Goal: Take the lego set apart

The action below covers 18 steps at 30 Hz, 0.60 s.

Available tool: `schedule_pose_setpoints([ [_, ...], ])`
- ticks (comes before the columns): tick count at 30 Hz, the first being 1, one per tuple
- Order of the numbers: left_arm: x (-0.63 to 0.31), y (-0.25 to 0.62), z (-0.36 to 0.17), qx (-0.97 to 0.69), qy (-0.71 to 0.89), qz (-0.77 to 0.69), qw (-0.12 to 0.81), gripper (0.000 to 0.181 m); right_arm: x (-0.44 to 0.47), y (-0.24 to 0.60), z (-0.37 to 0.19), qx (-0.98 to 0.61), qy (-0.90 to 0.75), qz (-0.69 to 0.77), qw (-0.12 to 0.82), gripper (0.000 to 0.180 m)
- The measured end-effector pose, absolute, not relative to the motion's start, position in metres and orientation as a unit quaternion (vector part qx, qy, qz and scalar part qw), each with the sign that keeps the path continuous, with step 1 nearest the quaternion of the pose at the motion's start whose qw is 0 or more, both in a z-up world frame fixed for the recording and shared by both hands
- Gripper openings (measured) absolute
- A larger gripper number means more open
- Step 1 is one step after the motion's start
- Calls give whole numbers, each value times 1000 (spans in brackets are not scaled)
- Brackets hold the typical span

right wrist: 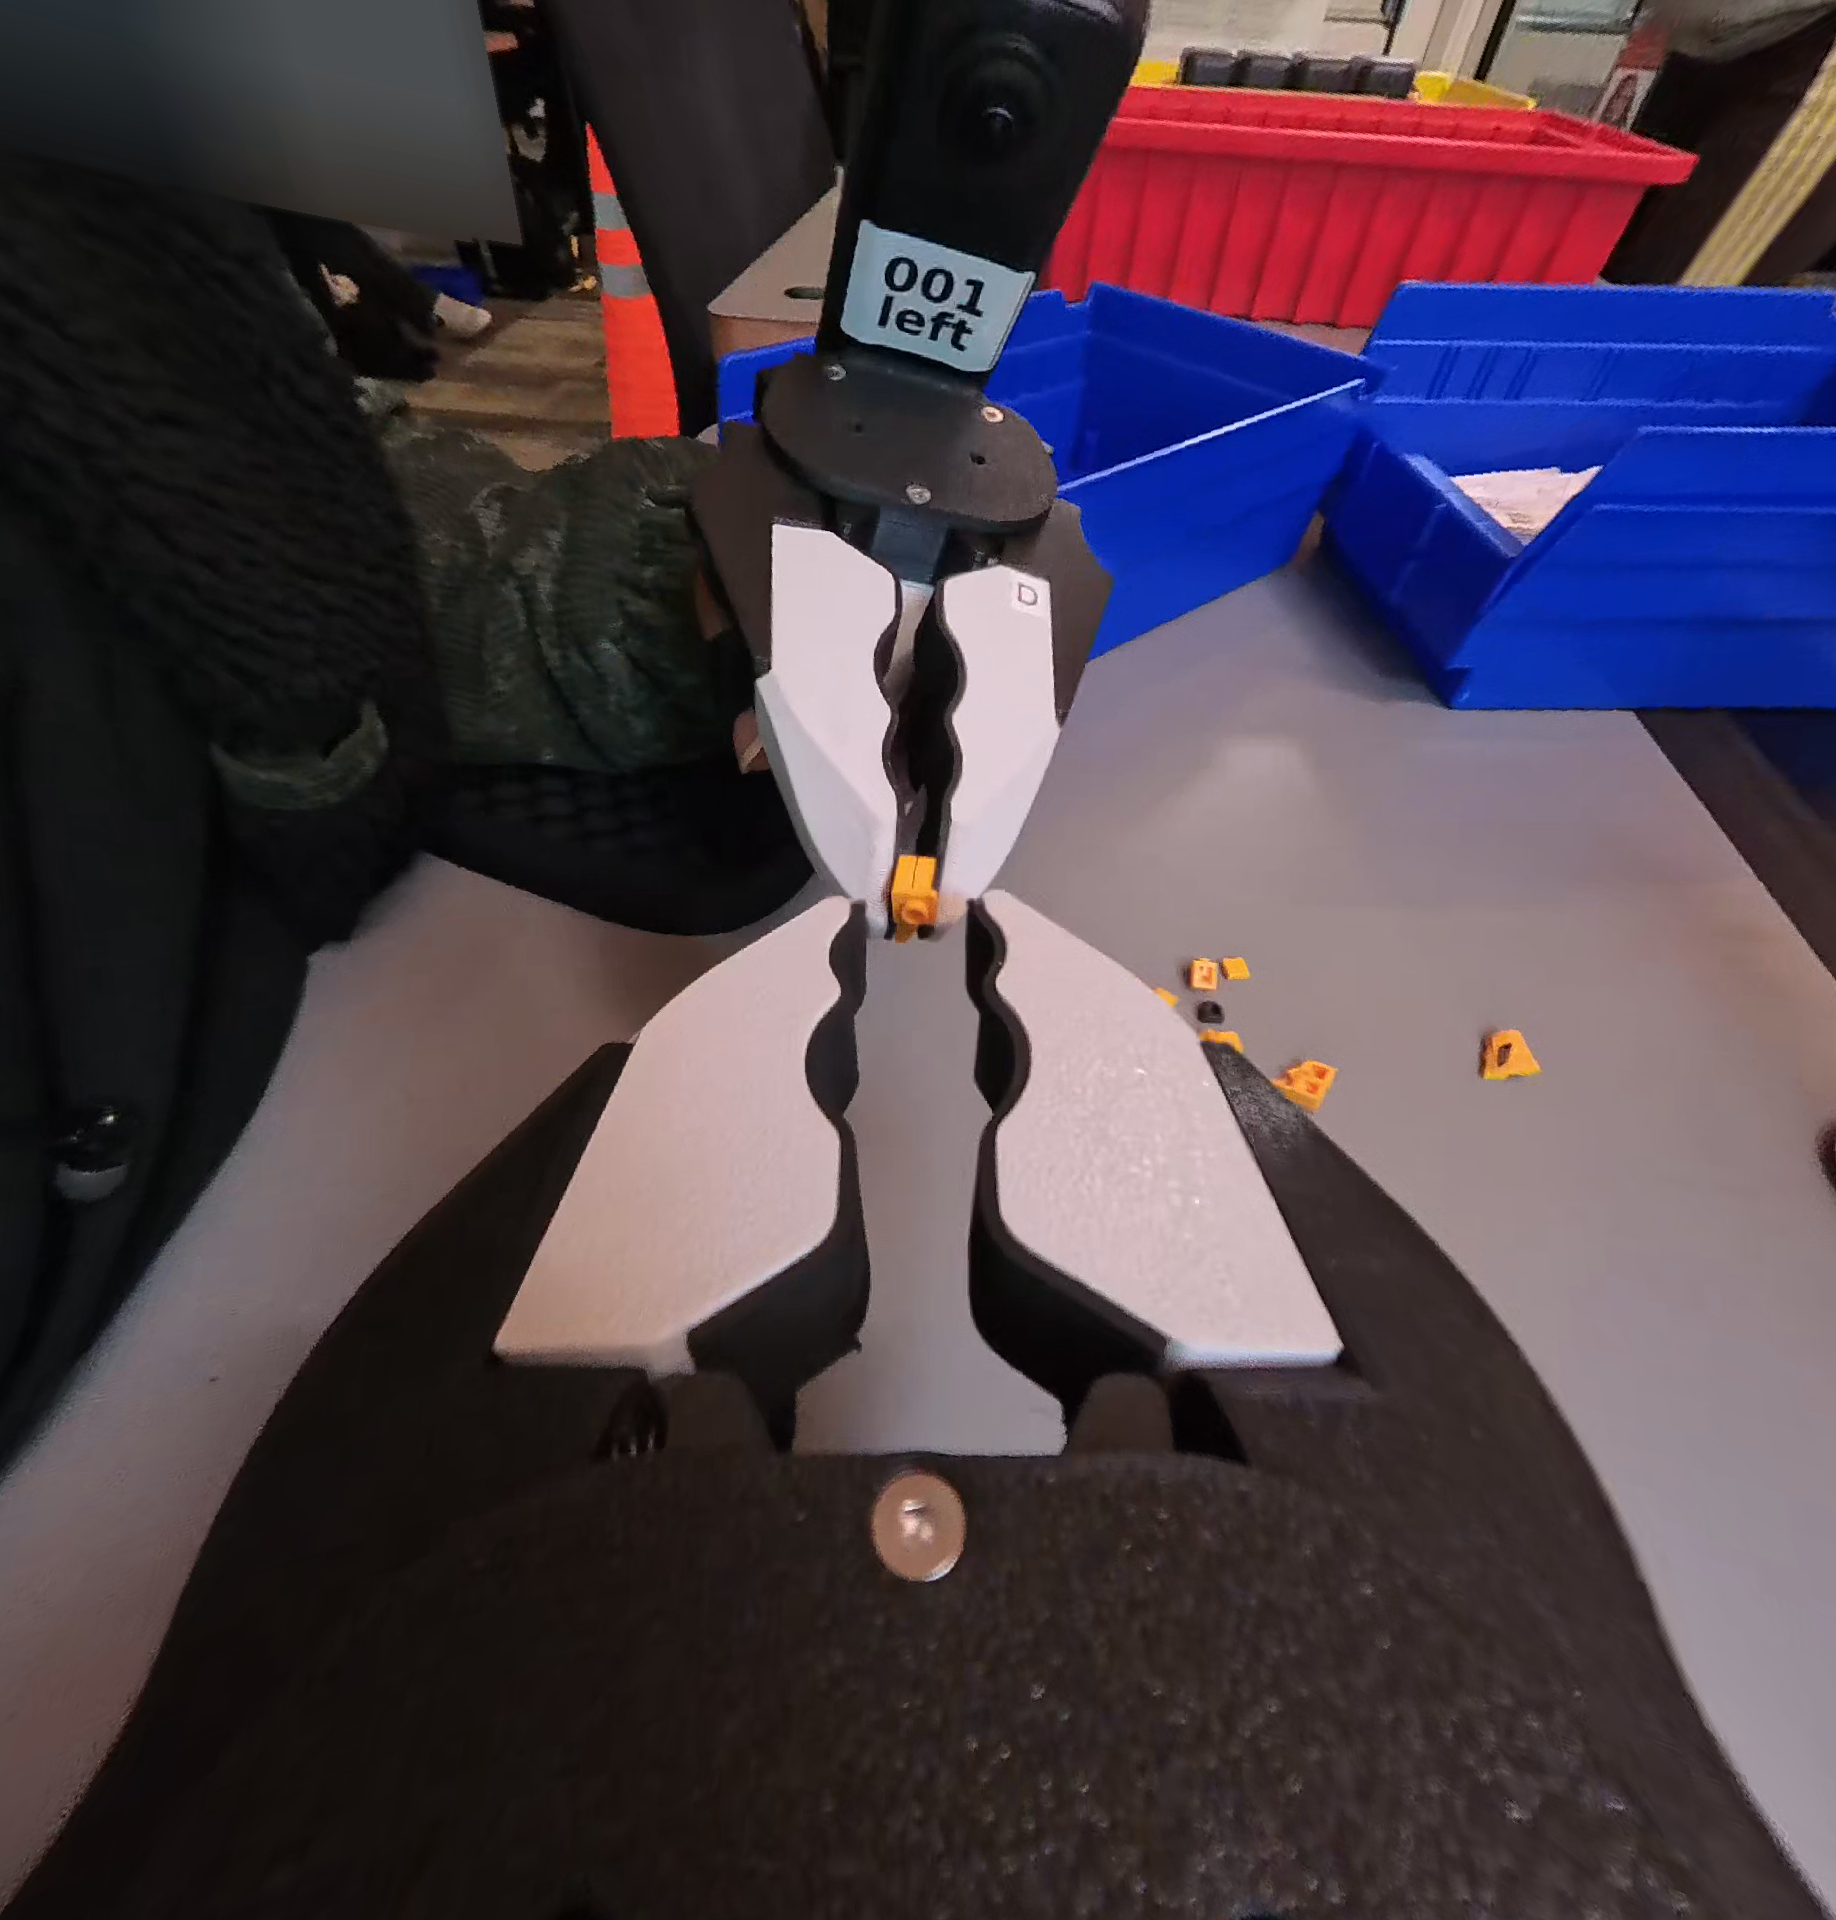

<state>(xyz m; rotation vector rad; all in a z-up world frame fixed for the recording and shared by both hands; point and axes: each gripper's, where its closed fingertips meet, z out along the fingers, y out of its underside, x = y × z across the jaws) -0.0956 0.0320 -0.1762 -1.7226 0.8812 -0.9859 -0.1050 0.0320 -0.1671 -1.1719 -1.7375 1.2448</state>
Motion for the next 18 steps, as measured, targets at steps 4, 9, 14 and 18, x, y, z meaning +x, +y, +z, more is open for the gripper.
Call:
schedule_pose_setpoints([
  [4, -92, 27, -176, -695, 371, -409, 460, 6, -102, 23, -169, -441, -672, 503, 317, 12],
  [9, -89, 21, -171, -679, 380, -422, 464, 6, -99, 19, -164, -430, -662, 534, 303, 6],
  [14, -88, 17, -161, -654, 382, -442, 481, 11, -93, 15, -154, -418, -626, 604, 262, 6],
  [18, -82, 13, -157, -644, 375, -471, 472, 6, -92, 12, -148, -404, -605, 641, 246, 6],
])
